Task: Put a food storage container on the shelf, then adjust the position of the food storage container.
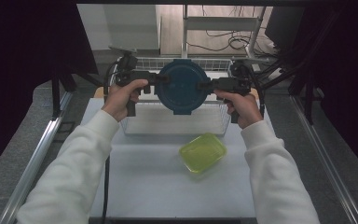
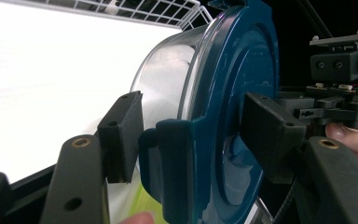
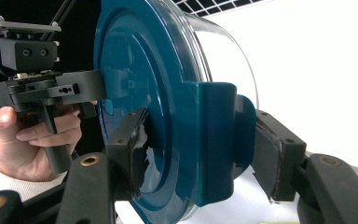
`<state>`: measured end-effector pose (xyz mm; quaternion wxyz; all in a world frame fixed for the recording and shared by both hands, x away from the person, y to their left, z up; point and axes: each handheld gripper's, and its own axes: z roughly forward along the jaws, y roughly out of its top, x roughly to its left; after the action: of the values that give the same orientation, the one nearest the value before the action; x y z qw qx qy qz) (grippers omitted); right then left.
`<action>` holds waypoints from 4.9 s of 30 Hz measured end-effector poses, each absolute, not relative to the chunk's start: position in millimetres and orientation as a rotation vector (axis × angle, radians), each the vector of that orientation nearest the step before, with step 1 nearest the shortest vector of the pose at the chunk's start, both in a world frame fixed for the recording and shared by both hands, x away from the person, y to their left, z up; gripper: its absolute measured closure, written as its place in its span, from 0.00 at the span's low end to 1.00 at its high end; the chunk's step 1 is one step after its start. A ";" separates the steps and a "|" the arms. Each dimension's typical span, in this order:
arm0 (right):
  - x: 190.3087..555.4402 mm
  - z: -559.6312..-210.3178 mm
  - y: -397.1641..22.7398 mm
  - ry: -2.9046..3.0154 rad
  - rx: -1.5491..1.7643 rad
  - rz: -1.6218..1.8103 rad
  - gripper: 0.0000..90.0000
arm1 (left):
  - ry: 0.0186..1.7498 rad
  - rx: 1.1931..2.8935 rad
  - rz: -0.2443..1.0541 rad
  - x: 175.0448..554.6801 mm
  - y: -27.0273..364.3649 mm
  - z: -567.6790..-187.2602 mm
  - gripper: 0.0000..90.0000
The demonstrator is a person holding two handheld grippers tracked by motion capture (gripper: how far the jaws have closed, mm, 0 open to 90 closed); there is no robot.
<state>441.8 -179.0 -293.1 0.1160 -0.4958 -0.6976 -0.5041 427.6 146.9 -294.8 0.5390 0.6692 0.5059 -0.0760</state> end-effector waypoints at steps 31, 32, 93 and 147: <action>501.6 -296.1 -164.6 -2.016 -1.519 -1.406 0.45 | 1.283 1.505 -0.232 485.6 156.5 -311.5 0.44; 503.6 -296.9 -165.2 -2.005 -1.530 -1.402 0.45 | 1.289 1.504 -0.230 486.5 155.6 -312.3 0.44; 384.1 -299.5 -210.8 -2.545 -1.366 -1.601 0.26 | 1.143 1.736 0.171 348.9 165.4 -328.6 0.26; 330.8 -429.0 -266.9 -2.663 -1.462 -1.136 0.36 | 1.306 1.949 0.072 285.5 174.6 -468.7 0.28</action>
<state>330.8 -266.9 -429.0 -0.0508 -0.4502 -0.8200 -0.3498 285.5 174.6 -468.7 0.3869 0.7656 0.5132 0.0285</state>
